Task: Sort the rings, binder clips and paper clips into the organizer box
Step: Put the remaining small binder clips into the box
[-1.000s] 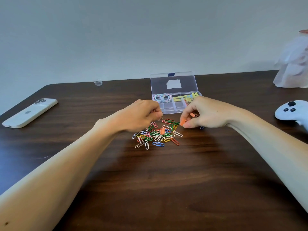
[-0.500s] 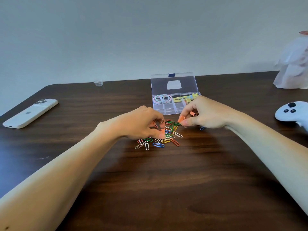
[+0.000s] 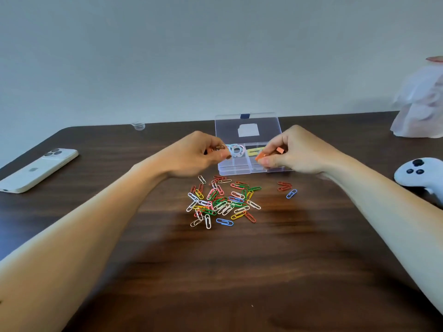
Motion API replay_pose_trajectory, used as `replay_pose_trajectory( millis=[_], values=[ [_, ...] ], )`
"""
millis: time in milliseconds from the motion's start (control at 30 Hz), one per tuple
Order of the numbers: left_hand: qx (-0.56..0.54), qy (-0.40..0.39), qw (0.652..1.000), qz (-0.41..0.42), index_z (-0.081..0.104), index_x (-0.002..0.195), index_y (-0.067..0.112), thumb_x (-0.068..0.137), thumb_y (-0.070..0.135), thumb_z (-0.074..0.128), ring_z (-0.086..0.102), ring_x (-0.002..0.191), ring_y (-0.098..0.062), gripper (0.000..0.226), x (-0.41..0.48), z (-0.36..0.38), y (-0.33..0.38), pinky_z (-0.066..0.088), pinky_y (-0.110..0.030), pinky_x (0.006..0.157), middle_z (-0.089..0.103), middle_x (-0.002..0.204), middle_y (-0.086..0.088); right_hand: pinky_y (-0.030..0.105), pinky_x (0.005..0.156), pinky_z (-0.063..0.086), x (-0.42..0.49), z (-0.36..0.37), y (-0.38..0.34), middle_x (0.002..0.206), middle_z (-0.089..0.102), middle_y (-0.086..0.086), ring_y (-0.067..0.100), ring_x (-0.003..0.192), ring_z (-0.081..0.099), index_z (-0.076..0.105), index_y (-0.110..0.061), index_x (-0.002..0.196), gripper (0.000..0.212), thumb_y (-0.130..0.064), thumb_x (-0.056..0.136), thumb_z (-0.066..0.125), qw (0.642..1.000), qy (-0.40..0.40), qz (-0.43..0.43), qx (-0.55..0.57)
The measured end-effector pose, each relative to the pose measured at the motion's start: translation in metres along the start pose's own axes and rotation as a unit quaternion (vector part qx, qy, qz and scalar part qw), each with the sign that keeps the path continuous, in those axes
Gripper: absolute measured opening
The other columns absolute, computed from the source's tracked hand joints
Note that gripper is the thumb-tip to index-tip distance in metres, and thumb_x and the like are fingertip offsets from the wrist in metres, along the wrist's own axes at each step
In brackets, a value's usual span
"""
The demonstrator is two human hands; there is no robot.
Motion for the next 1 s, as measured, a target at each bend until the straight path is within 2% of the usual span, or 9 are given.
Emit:
replay_pose_trajectory(
  millis=[167,233,333,433,633,767,867,933,1000],
  values=[
    [0.0,-0.015,1.0,-0.025,0.072,0.105,0.015,0.101,0.029,0.046,0.067,0.098,-0.018,0.029,0.035,-0.005,-0.016,0.05,-0.04,0.094,0.074,0.1,-0.002,0.017,0.045,0.036,0.035,-0.011,-0.002,0.057,0.065,-0.008,0.002,0.039,0.048,0.08,-0.016,0.082,0.013,-0.028,0.077,0.083,0.999,0.019,0.019,-0.039],
    [0.015,-0.017,0.999,-0.03,0.072,0.103,0.017,0.101,0.029,0.045,0.067,0.091,-0.02,0.03,0.048,-0.003,-0.024,0.052,-0.041,0.088,0.074,0.094,-0.001,0.022,0.049,0.037,0.05,-0.007,0.001,0.069,0.071,0.001,0.004,0.05,0.052,0.08,-0.015,0.082,0.017,-0.03,0.077,0.083,0.997,0.014,0.028,-0.073],
    [0.044,-0.013,0.998,-0.034,0.073,0.099,0.015,0.101,0.028,0.046,0.049,0.059,-0.009,0.029,0.062,0.002,-0.031,0.041,-0.027,0.063,0.059,0.068,0.003,0.022,0.053,0.036,0.07,0.005,0.006,0.067,0.068,-0.005,0.008,0.06,0.052,0.08,-0.013,0.083,0.018,-0.03,0.077,0.082,0.994,-0.008,0.041,-0.103],
    [0.063,-0.009,0.998,-0.03,0.072,0.094,0.013,0.099,0.029,0.051,0.044,0.051,-0.003,0.028,0.07,0.007,-0.035,0.032,-0.016,0.052,0.05,0.059,0.01,0.021,0.054,0.035,0.083,0.019,0.009,0.068,0.063,-0.01,0.008,0.062,0.051,0.081,-0.013,0.088,0.019,-0.03,0.078,0.081,0.991,-0.036,0.033,-0.124],
    [0.062,-0.037,0.997,-0.03,0.075,0.093,0.019,0.09,0.036,0.065,0.046,0.052,-0.001,0.02,0.072,0.007,-0.046,0.03,-0.014,0.049,0.048,0.056,0.012,0.021,0.054,0.033,0.092,0.028,0.005,0.066,0.058,-0.015,0.007,0.061,0.05,0.081,-0.019,0.093,0.021,-0.033,0.078,0.081,0.987,-0.061,0.007,-0.15],
    [0.009,-0.031,0.998,-0.055,0.06,0.106,0.015,0.098,0.036,0.05,0.05,0.072,-0.003,0.025,0.073,0.005,-0.049,0.041,-0.023,0.066,0.058,0.083,0.01,0.022,0.057,0.037,0.088,0.028,0.002,0.072,0.057,-0.014,0.004,0.064,0.052,0.077,-0.018,0.099,0.028,-0.042,0.087,0.07,0.983,-0.089,0.01,-0.158],
    [-0.056,-0.022,0.996,-0.073,0.052,0.101,0.013,0.102,0.025,0.042,0.046,0.072,-0.009,0.015,0.072,0.004,-0.052,0.039,-0.026,0.07,0.054,0.081,0.007,0.016,0.072,0.047,0.088,0.028,0.007,0.092,0.066,-0.013,-0.008,0.08,0.063,0.071,-0.013,0.116,0.026,-0.025,0.1,0.054,0.988,-0.105,0.033,-0.112],
    [-0.042,-0.017,0.997,-0.062,0.053,0.094,0.015,0.101,0.02,0.044,0.049,0.075,-0.009,0.012,0.073,0.003,-0.049,0.042,-0.025,0.072,0.057,0.081,0.006,0.005,0.059,0.039,0.088,0.028,0.01,0.077,0.056,-0.02,-0.018,0.06,0.056,0.062,-0.012,0.131,0.033,-0.012,0.101,0.05,0.99,-0.105,0.051,-0.083],
    [-0.031,-0.013,0.998,-0.052,0.058,0.087,0.02,0.099,0.018,0.051,0.053,0.074,-0.005,0.013,0.074,0.002,-0.046,0.043,-0.019,0.069,0.061,0.082,0.007,0.013,0.062,0.044,0.089,0.026,0.013,0.076,0.065,-0.009,-0.004,0.06,0.058,0.056,-0.011,0.137,0.04,-0.009,0.097,0.057,0.992,-0.099,0.046,-0.065]
  ],
)
Point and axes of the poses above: each hand's wrist, its own x-axis towards the middle knuckle, its own z-axis out of the palm, y = z × x, the point moved 7 cm from there along x, towards the middle knuckle
